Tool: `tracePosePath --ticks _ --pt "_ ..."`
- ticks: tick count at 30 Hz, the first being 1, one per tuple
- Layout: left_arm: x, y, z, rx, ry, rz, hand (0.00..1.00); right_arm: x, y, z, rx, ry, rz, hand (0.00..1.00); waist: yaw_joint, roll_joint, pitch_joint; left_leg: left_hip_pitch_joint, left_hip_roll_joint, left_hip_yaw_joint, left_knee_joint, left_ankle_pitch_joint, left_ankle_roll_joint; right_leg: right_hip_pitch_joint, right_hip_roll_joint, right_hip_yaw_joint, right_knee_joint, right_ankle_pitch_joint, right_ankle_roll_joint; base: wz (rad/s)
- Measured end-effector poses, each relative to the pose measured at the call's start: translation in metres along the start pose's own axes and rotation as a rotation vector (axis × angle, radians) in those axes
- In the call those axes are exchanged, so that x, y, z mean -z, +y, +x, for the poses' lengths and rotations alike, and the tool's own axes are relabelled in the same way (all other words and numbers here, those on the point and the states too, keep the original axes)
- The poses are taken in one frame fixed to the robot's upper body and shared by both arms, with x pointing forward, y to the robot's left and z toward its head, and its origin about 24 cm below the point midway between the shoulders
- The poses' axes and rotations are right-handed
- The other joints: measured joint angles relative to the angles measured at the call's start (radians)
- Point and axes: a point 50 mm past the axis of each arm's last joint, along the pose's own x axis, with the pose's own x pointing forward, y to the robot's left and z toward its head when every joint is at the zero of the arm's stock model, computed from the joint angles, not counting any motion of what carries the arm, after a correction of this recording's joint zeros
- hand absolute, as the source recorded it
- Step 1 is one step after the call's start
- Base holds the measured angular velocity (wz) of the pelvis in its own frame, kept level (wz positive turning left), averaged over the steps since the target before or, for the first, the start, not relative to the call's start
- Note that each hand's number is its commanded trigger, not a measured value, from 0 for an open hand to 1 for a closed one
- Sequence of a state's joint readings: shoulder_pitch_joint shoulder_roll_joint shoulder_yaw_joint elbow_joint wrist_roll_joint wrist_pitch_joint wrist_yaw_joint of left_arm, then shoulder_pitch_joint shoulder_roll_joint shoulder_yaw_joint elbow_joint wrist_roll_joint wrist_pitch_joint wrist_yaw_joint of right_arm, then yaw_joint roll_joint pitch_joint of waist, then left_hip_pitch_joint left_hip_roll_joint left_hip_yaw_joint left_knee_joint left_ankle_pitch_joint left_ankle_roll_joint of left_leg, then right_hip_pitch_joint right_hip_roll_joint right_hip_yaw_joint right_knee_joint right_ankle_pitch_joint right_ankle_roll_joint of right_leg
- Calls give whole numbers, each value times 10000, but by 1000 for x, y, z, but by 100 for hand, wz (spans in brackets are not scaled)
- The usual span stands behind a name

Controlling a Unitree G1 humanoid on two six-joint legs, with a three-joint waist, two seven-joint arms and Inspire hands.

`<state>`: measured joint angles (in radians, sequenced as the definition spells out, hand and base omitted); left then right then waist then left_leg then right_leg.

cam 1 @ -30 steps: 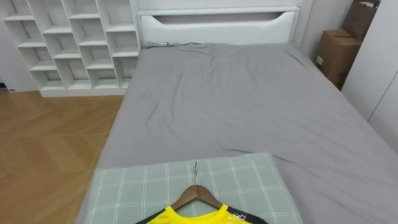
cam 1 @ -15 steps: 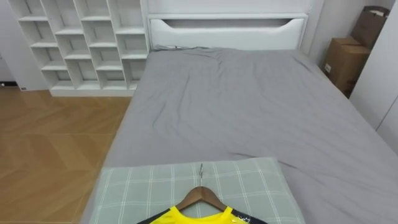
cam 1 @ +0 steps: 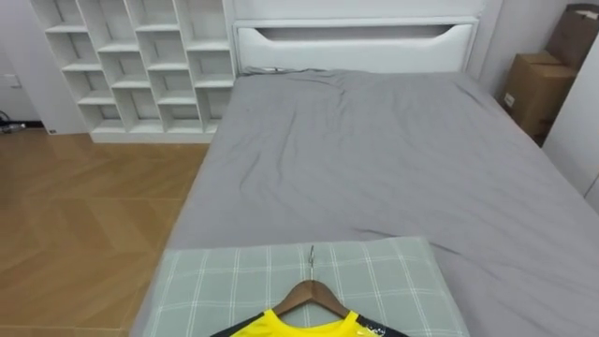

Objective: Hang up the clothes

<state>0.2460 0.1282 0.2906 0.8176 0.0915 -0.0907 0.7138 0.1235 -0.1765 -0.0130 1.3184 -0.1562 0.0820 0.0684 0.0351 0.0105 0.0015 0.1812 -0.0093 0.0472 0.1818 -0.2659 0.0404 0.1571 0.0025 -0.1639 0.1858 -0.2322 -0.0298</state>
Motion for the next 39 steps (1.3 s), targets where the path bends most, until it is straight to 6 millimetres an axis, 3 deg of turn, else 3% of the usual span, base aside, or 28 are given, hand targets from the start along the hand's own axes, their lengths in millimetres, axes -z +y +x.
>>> tracePosePath --ticks 3,11,16,19,23,29,31,39 --pt "-16 1 1 -294 -713 -385 0 -3 0 0 3 -219 -22 0 -6 -17 -56 -150 -8 29 51 -1 1 -140 -6 18 2 2 2 0" --pt "-45 0 -3 -583 -2378 -591 0 -5 -3 0 84 -374 47 0 -35 23 -58 -166 -19 -3 51 -2 2 -150 7 -5 -26 25 32 0" --pt "-67 -1 -9 -714 -3919 -415 0 -4 -8 -1 148 -401 24 0 -100 189 -41 15 -26 10 29 -1 3 2 12 108 -6 35 45 -4" --pt "-75 -5 -13 -440 -4652 -104 0 -6 -10 -1 42 -447 11 0 -367 231 -49 22 -28 -22 18 -1 4 20 -4 101 0 34 45 1" --pt "-100 -13 -24 -81 -6637 785 0 -5 -11 -1 -190 -437 -56 0 -569 133 22 -64 -27 -1 42 -1 4 -1 -1 122 14 35 44 0" --pt "-111 -29 -38 761 -7971 1708 0 -8 -14 -1 -187 -502 -70 0 -853 237 -7 -193 -21 81 40 2 8 -159 31 201 2 61 41 -4" --pt "-113 -32 -40 954 -8229 1960 0 -8 -14 -1 -175 -509 -68 0 -921 182 24 -193 -20 77 56 2 8 -164 18 208 -6 62 41 0" --pt "-117 -43 -46 1664 -8808 2967 0 -9 -13 -1 -178 -539 -72 0 -1095 163 11 -141 -21 75 59 3 8 -145 18 236 -8 63 42 0"
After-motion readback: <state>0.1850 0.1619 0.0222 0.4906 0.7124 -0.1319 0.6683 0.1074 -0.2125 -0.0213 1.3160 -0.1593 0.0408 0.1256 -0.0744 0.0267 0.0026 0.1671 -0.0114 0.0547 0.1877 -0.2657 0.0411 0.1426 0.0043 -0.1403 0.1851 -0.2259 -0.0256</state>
